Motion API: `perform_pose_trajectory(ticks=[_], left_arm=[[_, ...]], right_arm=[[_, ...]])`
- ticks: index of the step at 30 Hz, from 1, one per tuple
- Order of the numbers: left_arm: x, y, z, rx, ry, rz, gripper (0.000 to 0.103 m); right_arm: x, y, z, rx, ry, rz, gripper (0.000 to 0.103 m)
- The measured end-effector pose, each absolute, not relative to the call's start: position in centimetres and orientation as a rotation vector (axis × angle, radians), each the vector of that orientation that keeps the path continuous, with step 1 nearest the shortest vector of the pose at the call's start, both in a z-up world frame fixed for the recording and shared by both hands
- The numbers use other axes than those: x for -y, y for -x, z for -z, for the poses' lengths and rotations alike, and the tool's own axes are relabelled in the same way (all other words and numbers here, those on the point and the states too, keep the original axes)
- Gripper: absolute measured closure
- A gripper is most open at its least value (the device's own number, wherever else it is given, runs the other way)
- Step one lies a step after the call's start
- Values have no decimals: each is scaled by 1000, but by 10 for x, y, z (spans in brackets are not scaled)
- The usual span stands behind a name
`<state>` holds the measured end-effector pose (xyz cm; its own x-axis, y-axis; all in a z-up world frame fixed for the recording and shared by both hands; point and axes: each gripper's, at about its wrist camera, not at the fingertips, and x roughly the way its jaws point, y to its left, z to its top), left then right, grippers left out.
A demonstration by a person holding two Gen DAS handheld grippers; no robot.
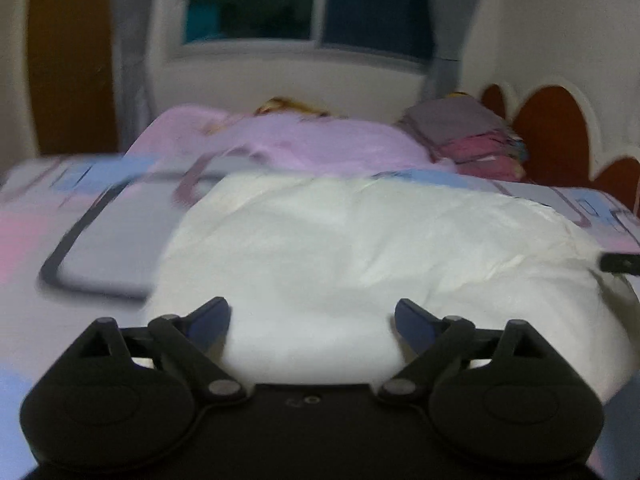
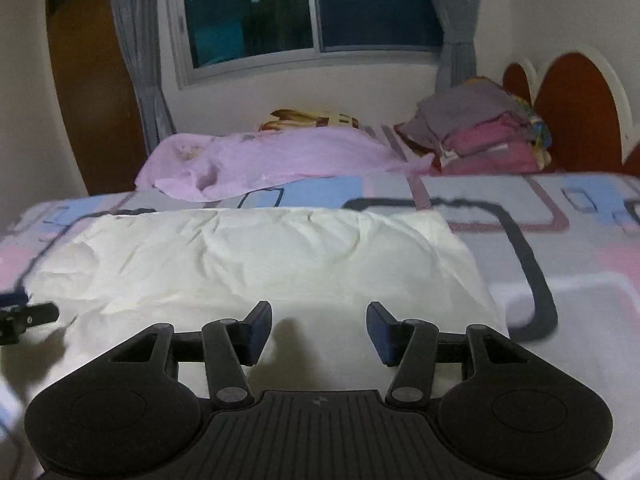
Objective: Fold large clothes
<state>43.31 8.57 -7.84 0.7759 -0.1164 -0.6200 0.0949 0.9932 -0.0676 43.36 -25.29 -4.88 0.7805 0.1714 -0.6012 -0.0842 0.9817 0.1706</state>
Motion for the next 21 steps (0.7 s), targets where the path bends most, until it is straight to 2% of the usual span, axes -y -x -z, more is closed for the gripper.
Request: perform_pose_trajectory(ticks=[5, 10, 16, 21], left_arm=[[-133, -383, 86, -721, 121, -20, 21], [-169, -362, 93, -759, 396, 2, 30], [-177, -379, 119, -759, 689, 66, 31], [-179, -399, 143, -761, 795, 47, 31]], right_arm=[[282, -395, 57, -678, -130, 6, 51], [322, -385, 73, -752, -258, 80, 51], [324, -378, 63, -721, -268, 85, 51], [324, -392, 97, -841, -242, 92, 51]])
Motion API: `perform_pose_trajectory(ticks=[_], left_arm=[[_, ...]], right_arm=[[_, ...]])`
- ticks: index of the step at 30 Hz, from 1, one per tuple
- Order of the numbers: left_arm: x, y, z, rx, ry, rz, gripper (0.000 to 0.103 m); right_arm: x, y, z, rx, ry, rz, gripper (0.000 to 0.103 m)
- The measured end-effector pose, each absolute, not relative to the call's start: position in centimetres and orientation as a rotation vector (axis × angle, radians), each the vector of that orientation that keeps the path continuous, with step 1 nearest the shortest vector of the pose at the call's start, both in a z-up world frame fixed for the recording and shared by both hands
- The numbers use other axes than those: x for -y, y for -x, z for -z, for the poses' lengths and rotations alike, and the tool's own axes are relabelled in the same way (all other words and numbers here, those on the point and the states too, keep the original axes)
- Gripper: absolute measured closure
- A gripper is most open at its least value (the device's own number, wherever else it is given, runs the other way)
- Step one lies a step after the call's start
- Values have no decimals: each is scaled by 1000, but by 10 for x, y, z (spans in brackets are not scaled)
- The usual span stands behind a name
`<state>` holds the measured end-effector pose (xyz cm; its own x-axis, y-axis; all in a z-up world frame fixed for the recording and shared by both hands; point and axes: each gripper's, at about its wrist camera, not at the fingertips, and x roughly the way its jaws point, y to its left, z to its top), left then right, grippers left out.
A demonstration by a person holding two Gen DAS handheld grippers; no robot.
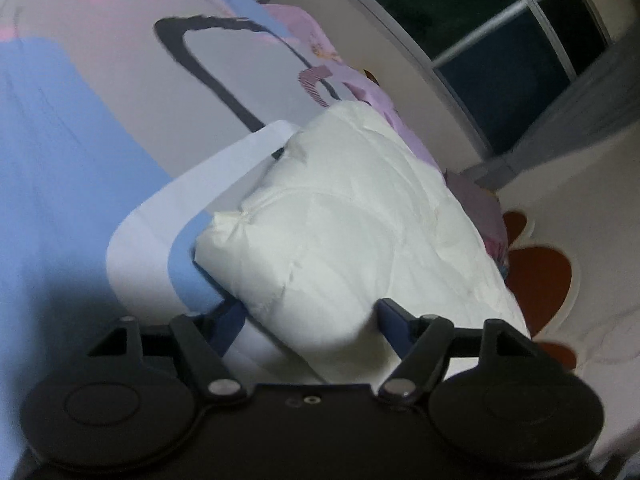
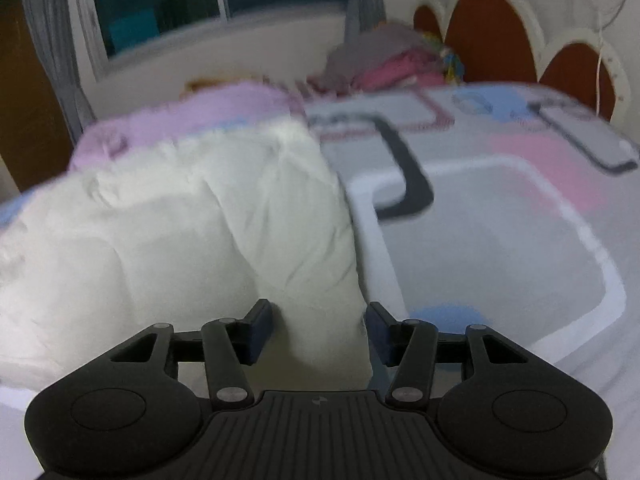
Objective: Fold large clothes
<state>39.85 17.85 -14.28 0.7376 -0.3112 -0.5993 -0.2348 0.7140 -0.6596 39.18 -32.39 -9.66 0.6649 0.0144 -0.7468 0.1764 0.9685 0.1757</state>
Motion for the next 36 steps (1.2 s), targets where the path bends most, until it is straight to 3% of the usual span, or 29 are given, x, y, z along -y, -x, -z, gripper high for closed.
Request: perform_pose_trajectory(ticks=[10, 17, 20, 21, 22, 29, 31, 32, 34, 36], left_arm=[[-184, -405, 146, -739, 831, 40, 34], [-191, -400, 148, -733, 875, 40, 36], [-195, -397, 149, -733, 899, 45, 36], [-196, -396, 149, -734, 899, 48, 36], [-196, -396, 150, -732, 900, 51, 36], [-198, -398, 154, -708, 939, 41, 37], [-196, -400, 152, -712, 921, 30, 44], [-195, -401, 152, -717, 906, 24, 48], [-191, -404, 150, -726, 874, 21, 65], [-185, -406, 146, -728, 836, 24, 77]], right_arm=[[313, -367, 41, -692, -243, 73, 51], [327, -366, 61, -766, -341, 140, 51], [359, -354, 74, -743, -574, 162, 50], [369, -351, 79, -754, -655, 169, 30], [376, -347, 84, -759, -718, 179, 19], [389, -345, 131, -757, -1138, 103, 18], [384, -355, 130, -729, -1137, 102, 24], [382, -360, 132, -734, -1147, 104, 35], [379, -365, 131, -722, -1131, 106, 46], [377, -367, 127, -714, -1088, 98, 64]])
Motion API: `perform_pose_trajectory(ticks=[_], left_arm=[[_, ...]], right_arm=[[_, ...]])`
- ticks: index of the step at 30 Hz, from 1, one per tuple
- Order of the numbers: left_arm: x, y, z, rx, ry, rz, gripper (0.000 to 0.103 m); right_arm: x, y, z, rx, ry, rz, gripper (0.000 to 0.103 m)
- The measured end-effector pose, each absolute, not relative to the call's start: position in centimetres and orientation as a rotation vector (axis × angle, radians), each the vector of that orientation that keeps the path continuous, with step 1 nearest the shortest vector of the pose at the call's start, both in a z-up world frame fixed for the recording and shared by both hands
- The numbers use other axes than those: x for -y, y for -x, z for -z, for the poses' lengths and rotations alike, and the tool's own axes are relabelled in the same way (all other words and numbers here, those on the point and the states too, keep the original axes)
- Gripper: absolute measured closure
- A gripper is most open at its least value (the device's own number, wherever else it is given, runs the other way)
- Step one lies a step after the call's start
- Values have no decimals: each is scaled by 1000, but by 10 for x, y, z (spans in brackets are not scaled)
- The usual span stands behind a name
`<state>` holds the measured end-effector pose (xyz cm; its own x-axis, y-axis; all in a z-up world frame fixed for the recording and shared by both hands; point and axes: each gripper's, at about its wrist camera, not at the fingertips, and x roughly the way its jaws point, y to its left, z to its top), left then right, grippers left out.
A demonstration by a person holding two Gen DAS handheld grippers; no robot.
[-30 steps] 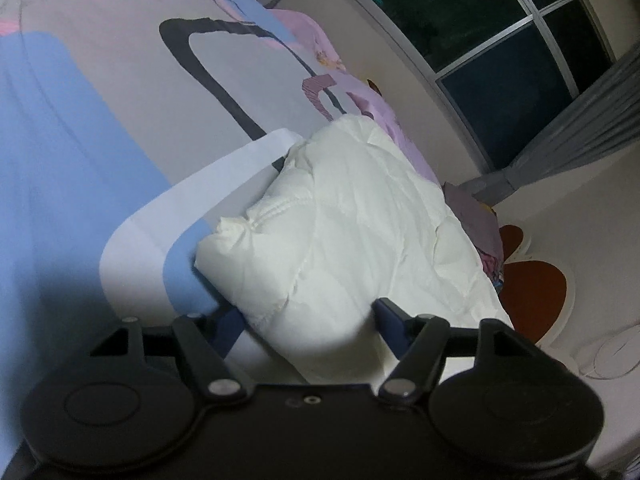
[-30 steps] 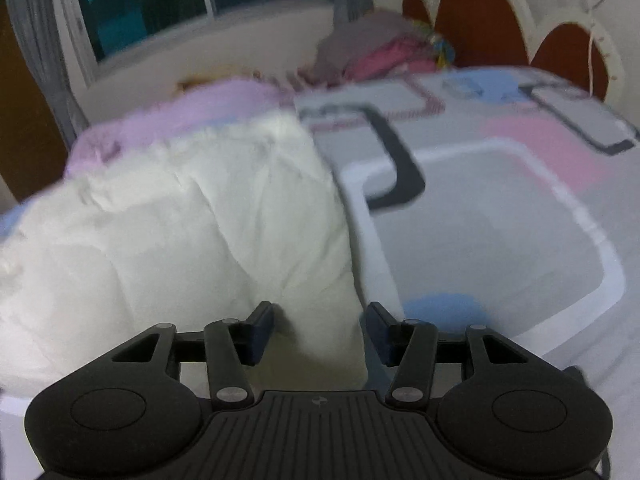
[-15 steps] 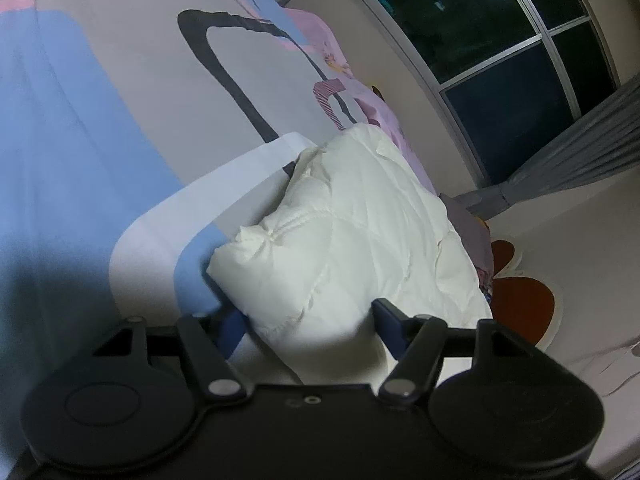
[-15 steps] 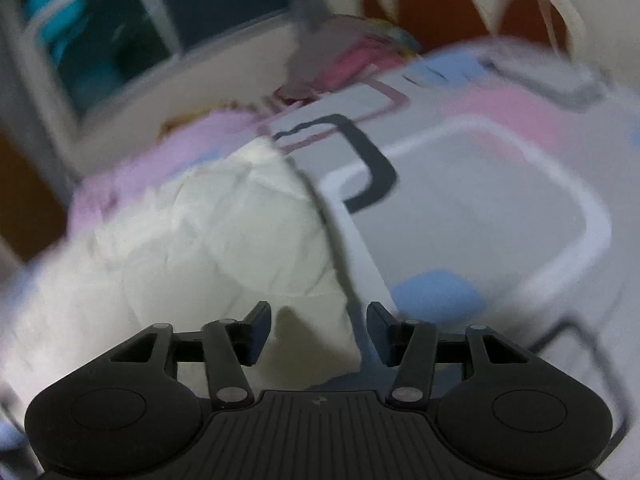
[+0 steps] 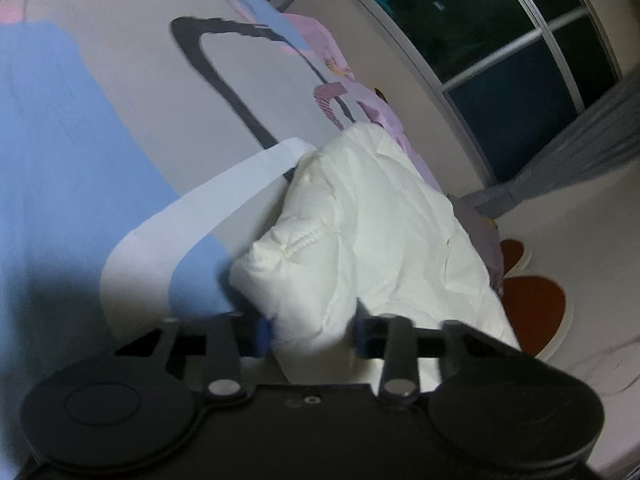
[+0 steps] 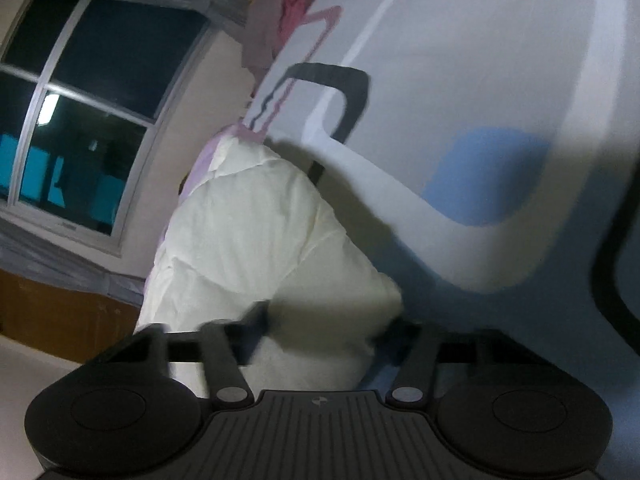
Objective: Fold large clothes
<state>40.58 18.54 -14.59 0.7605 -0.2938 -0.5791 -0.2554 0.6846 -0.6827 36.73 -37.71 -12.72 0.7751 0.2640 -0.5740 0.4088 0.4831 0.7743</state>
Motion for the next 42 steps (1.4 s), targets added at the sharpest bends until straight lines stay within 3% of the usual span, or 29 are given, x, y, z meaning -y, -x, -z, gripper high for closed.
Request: perform_pose_trajectory(ticks=[2, 5, 25, 32, 35, 36, 37, 38, 40, 41, 42], left_arm=[[-181, -402, 137, -715, 809, 26, 84], [-179, -390, 126, -687, 805, 36, 86], [-183, -205, 116, -698, 797, 58, 86], [-182, -197, 130, -710, 775, 44, 85], [-179, -197, 131, -712, 758, 18, 73], [-180, -195, 131, -716, 769, 0, 61], [-181, -189, 131, -718, 783, -27, 30], [-183, -182, 130, -709, 794, -65, 18], [-186, -165, 125, -651, 793, -81, 15], [-187, -160, 124, -651, 782, -72, 15], [-186, -155, 122, -660, 759, -75, 17]], right_arm=[[374, -364, 115, -694, -1035, 82, 77], [371, -353, 97, -658, -987, 52, 82], [377, -182, 75, -697, -886, 6, 82], [380, -174, 93, -754, -890, 14, 82], [383, -174, 96, -758, -881, 16, 76], [384, -171, 95, -765, -879, 27, 59], [386, -167, 92, -770, -868, 64, 47], [388, -159, 87, -746, -843, 106, 24], [392, -143, 77, -686, -797, 108, 23], [394, -135, 73, -669, -783, 99, 31], [394, -132, 70, -661, -773, 83, 58]])
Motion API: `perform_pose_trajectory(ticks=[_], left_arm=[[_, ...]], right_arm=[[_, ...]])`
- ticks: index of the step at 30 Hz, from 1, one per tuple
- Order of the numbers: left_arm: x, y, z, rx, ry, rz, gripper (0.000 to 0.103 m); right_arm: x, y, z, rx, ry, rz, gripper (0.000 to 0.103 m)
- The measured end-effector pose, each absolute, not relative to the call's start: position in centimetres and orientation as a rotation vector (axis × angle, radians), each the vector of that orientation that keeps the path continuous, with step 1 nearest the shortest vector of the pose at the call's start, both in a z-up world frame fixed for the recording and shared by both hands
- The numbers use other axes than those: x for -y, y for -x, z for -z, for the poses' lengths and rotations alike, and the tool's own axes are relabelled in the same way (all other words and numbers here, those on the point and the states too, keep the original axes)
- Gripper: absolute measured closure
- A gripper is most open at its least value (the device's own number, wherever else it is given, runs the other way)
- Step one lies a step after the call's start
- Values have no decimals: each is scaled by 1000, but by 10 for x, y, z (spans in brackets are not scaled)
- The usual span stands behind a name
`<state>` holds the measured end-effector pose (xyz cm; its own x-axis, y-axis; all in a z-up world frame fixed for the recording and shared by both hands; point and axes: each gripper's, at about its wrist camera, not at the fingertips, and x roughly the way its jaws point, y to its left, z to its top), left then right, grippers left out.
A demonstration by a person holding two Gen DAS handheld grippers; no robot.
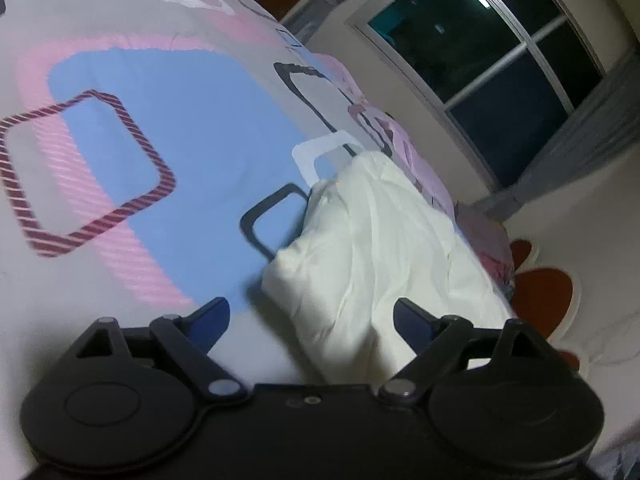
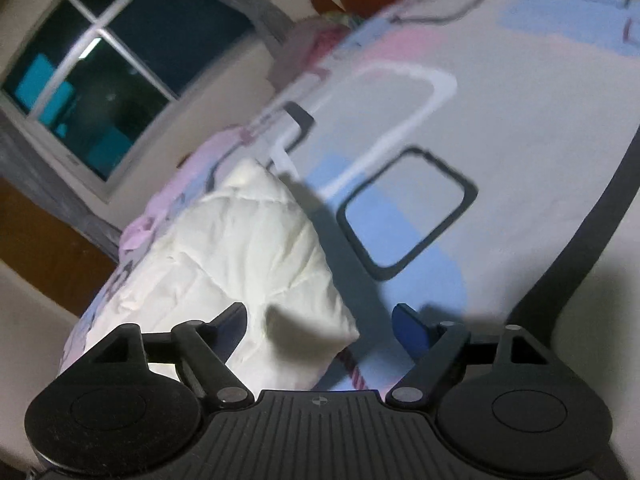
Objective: Fold large clothes
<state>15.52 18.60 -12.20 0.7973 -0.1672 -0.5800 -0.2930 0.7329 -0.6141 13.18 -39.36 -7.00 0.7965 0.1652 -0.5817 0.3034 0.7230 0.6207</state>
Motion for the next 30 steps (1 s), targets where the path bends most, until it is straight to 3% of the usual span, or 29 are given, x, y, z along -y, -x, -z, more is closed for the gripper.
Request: perform_pose_trajectory(ticks=[1, 4, 5, 18, 20, 22, 27, 30], left_arm=[[-184, -152, 121, -665, 734, -80, 17], [-177, -144, 116, -667, 692, -66, 17], [-174, -143, 114, -664, 685, -58, 17], [-174, -182, 130, -689, 812, -20, 17], [-175, -191, 132, -679, 823, -4, 17], [-178, -197, 135, -668, 841, -6, 19], [-185, -206, 145, -659, 895, -6, 44], [-184, -210, 144, -660, 868, 35, 66]], right_arm=[[392, -129, 68, -663, -763, 68, 68], [375, -123, 55, -631, -694, 43, 72], [369, -122, 52, -631, -681, 18, 82], [250, -186, 20, -662, -488, -220, 83], [228, -201, 20, -674, -470, -262, 96], [210, -214, 21, -683, -450, -284, 97], [180, -240, 33, -734, -402, -291, 97], [167, -250, 49, -803, -334, -258, 97]])
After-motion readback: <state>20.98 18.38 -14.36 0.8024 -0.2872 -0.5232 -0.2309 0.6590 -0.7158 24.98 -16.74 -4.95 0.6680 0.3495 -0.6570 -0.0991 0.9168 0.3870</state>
